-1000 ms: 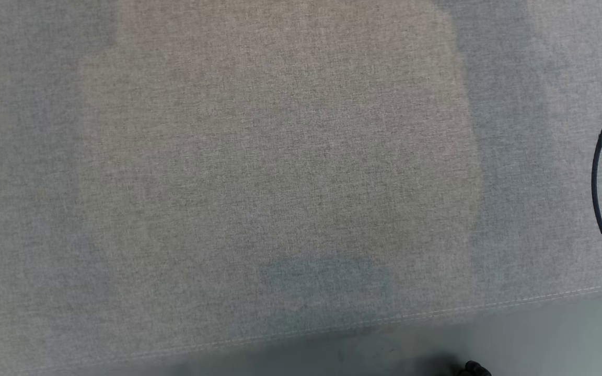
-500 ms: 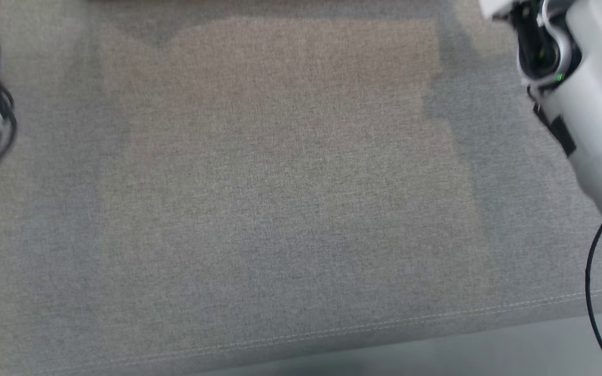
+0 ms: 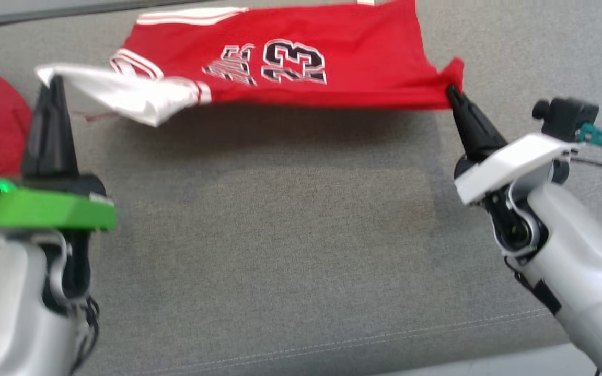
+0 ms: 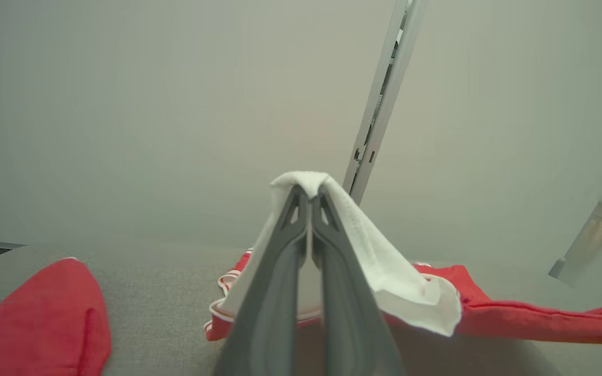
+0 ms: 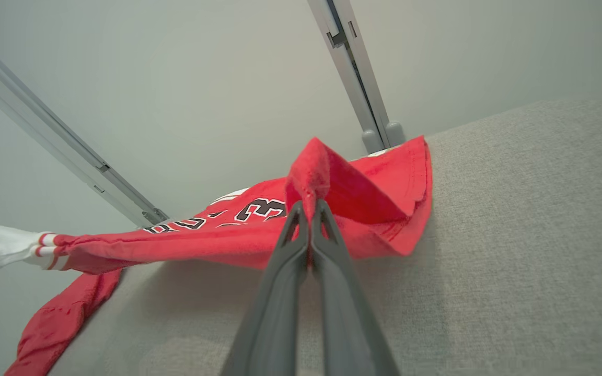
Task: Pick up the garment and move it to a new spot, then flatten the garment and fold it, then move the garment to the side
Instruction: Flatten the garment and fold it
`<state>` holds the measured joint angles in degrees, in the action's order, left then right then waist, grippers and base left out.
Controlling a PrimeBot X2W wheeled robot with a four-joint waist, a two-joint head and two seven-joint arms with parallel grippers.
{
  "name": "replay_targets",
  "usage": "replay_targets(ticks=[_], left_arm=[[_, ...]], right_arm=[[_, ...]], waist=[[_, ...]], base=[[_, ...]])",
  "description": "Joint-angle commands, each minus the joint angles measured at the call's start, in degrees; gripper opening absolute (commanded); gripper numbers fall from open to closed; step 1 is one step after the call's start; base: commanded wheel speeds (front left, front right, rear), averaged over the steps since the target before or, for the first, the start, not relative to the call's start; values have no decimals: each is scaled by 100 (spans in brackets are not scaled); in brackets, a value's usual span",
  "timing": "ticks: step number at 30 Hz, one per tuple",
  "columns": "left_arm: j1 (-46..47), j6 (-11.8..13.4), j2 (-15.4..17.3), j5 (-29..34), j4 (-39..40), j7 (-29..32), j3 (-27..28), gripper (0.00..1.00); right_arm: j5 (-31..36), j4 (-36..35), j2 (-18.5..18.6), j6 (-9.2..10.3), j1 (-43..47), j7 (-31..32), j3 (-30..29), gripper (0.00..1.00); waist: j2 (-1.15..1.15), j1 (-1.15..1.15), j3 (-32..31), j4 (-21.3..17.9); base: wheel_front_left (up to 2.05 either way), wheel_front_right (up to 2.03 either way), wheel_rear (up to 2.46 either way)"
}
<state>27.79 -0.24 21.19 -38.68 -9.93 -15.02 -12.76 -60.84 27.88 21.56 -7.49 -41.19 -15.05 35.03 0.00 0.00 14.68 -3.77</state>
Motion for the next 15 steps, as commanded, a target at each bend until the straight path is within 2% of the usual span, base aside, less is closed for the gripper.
replay_targets(ticks=[1,8,15], left_arm=[[-388,9,-113,71,160,-16,139,0],[-1820,-33,-713,161,623,-16,732,0],[-2784,-151,-1290,385,743,-16,1155,0]], right_arm=[[65,-136,42,0,301,-19,-63,0],[194,-544,-21,0,1386,-19,-373,0],[220,-541,3,1,2226,-19,-522,0]], waist=[[0,0,-303,-42],[0,0,-528,-43],[0,0,-690,80]], base=[[0,0,0],[0,0,0],[0,0,0]])
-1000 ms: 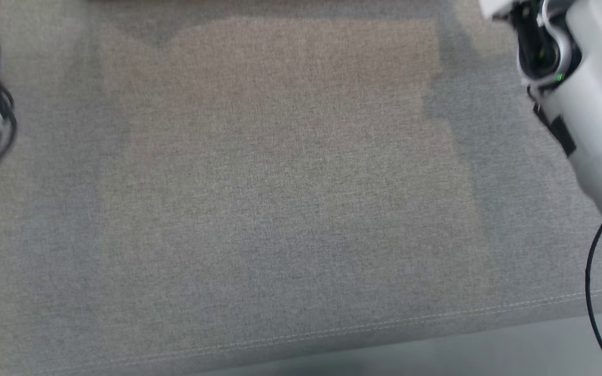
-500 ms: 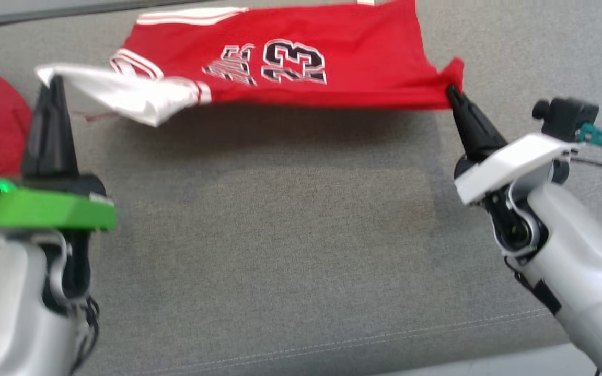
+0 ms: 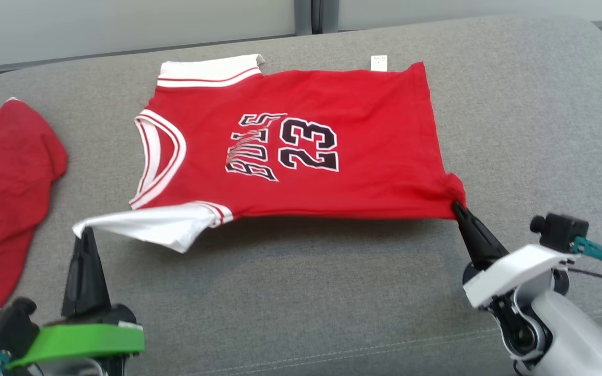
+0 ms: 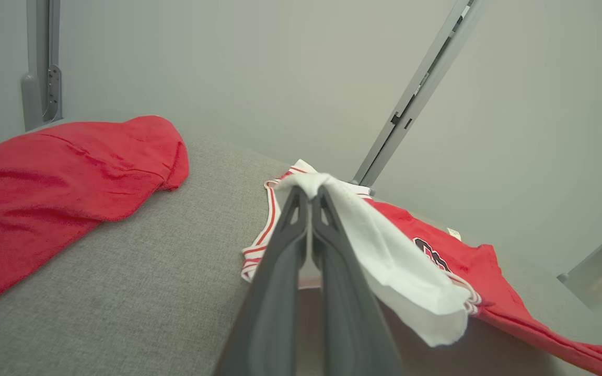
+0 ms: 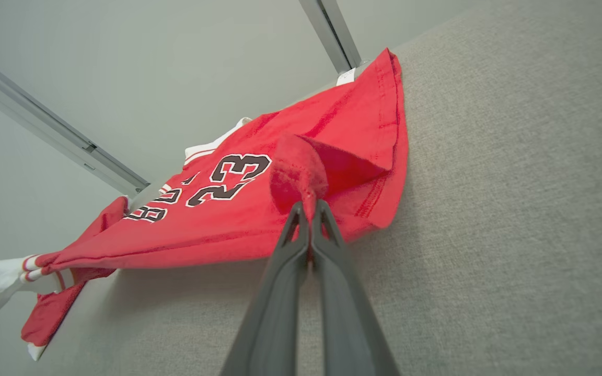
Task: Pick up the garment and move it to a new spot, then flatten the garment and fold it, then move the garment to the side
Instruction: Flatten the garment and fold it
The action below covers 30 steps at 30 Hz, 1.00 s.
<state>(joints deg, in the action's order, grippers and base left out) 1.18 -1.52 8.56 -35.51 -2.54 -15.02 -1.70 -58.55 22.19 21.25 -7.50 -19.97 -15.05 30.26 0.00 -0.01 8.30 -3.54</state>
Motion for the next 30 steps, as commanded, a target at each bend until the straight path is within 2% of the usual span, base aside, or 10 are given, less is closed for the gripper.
replay_targets(ticks=[1,3,8,14,19,25,30], left_arm=[[-229,-47,-107,84,-3,-16,96,0],[-541,-101,-294,123,-74,-16,167,0],[-950,-150,-478,101,-294,-16,115,0],[-957,-195,-510,273,-536,-16,-9,0],[-816,-226,-529,394,-441,-16,85,0],[-612,-310,-425,659,-279,-17,120,0],[-282,-396,-139,890,-209,66,-33,0]], right_arm=[[-15,51,33,2,218,-19,-80,0],[17,85,36,2,542,-19,-153,0],[85,197,77,2,890,-16,-249,0],[246,307,73,2,962,70,-174,0],[351,259,62,2,863,65,-204,0],[517,52,99,2,781,37,-329,0],[499,-197,78,2,657,203,-420,0]], waist=[[0,1,-79,86],[0,1,-153,158],[0,1,-177,214],[0,1,-160,244],[0,1,-165,242],[0,1,-179,195],[0,1,-166,139]], base=[[0,0,0],[0,0,0],[0,0,0],[0,0,0],[0,0,0],[0,0,0],[0,0,0]])
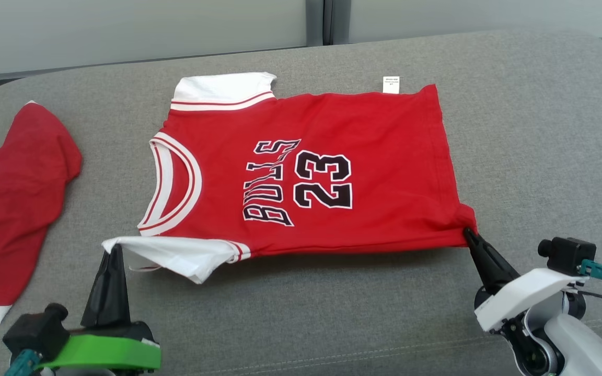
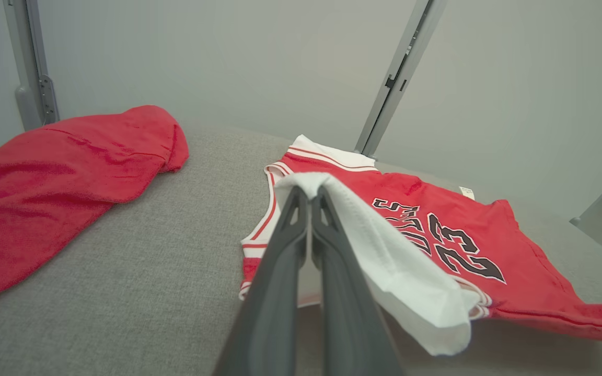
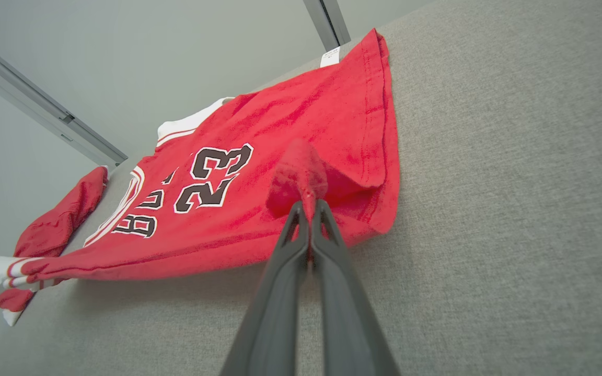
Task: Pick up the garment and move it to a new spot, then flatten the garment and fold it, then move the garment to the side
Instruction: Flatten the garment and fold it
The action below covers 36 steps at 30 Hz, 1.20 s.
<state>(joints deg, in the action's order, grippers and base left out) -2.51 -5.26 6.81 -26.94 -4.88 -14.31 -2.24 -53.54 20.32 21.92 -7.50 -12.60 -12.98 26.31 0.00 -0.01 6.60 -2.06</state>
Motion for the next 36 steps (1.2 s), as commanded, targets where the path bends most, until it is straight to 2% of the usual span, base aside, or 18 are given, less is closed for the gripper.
replay_targets(ticks=[1,9,13,18,28,36], left_arm=[[180,-36,92,67,34,27,-26,0],[1283,-165,644,191,-394,466,-391,0],[1818,-195,933,164,-800,637,-554,0],[2395,-214,1142,-8,-1439,719,-757,0],[3478,-221,1420,-393,-2810,558,-1567,0],[3974,-221,1487,-702,-3568,363,-2081,0]], right_arm=[[24,-37,22,2,-131,50,-36,0],[211,179,-64,1,-750,454,-8,0],[212,503,-171,2,-1180,600,61,0],[160,1031,-332,1,-1736,662,245,0],[-40,2231,-638,1,-2728,571,774,0],[-195,2797,-806,1,-3171,379,1175,0]], waist=[[0,1,9,-23],[0,1,109,-135],[0,1,204,-245],[0,1,380,-349],[0,1,699,-411],[0,1,823,-410]], base=[[0,0,0],[0,0,0],[0,0,0],[0,0,0],[0,0,0],[0,0,0]])
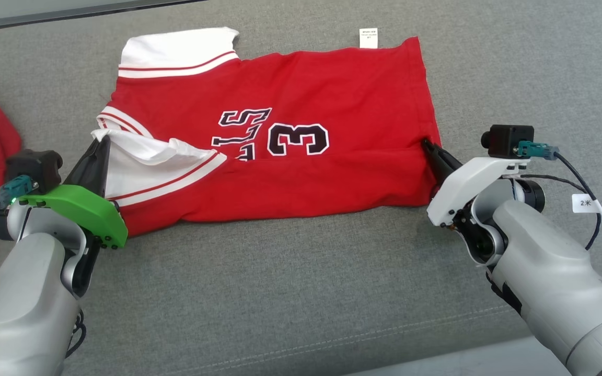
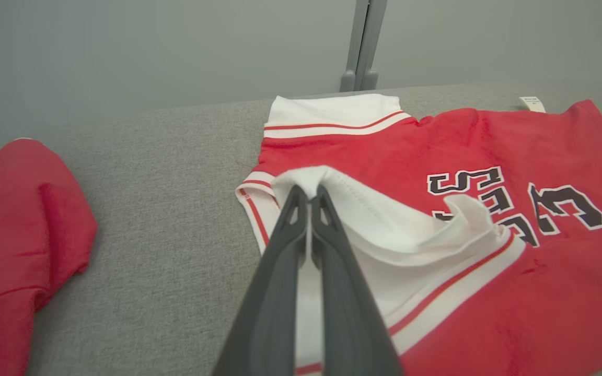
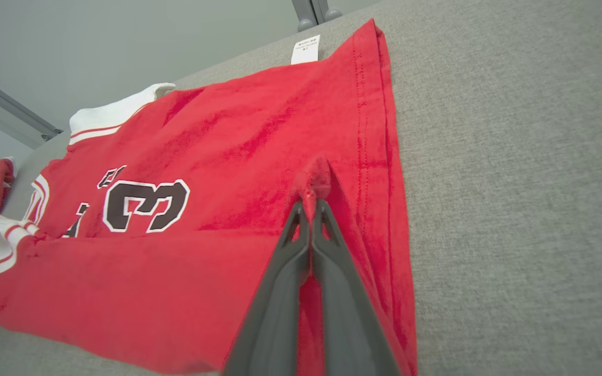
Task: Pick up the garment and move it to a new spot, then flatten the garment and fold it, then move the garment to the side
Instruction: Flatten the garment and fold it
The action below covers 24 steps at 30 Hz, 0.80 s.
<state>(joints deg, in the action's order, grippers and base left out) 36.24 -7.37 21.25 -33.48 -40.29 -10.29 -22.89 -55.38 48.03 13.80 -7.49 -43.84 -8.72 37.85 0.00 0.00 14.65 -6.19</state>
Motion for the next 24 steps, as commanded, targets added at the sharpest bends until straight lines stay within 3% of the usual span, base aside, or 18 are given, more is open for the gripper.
replay_targets(ticks=[1,5,6,7,8,9,10,17,24], left_arm=[[216,-11,66,-46,-210,-92,-181,0],[397,-11,32,-198,-458,-236,-401,0],[425,-11,23,-247,-518,-272,-447,0],[450,-11,15,-297,-574,-299,-484,0],[462,-11,13,-343,-617,-330,-534,1],[482,-11,20,-362,-667,-360,-565,38],[483,-11,19,-390,-715,-394,-588,99],[281,-11,-2,-382,-802,-497,-492,100],[-406,180,-122,-33,65,-487,306,100]], right_arm=[[-40,180,-7,1,-160,-108,127,0],[-141,384,-38,1,-295,-206,313,0],[-170,428,-31,1,-326,-238,346,15],[-198,465,-27,1,-353,-268,379,39],[-227,499,-26,0,-372,-297,418,72],[-243,529,-24,0,-378,-329,454,100],[-280,560,-24,1,-381,-357,486,100],[-448,609,111,0,-295,-527,680,100],[-172,435,297,0,-123,-650,841,100]], waist=[[0,0,55,8],[0,0,99,22],[0,0,101,22],[0,0,100,23],[0,0,95,21],[0,0,86,22],[0,0,73,20],[0,0,-64,54],[0,0,-211,96]], base=[[0,0,0],[0,0,0],[0,0,0],[0,0,0],[0,0,0],[0,0,0],[0,0,0],[0,0,0],[0,0,0]])
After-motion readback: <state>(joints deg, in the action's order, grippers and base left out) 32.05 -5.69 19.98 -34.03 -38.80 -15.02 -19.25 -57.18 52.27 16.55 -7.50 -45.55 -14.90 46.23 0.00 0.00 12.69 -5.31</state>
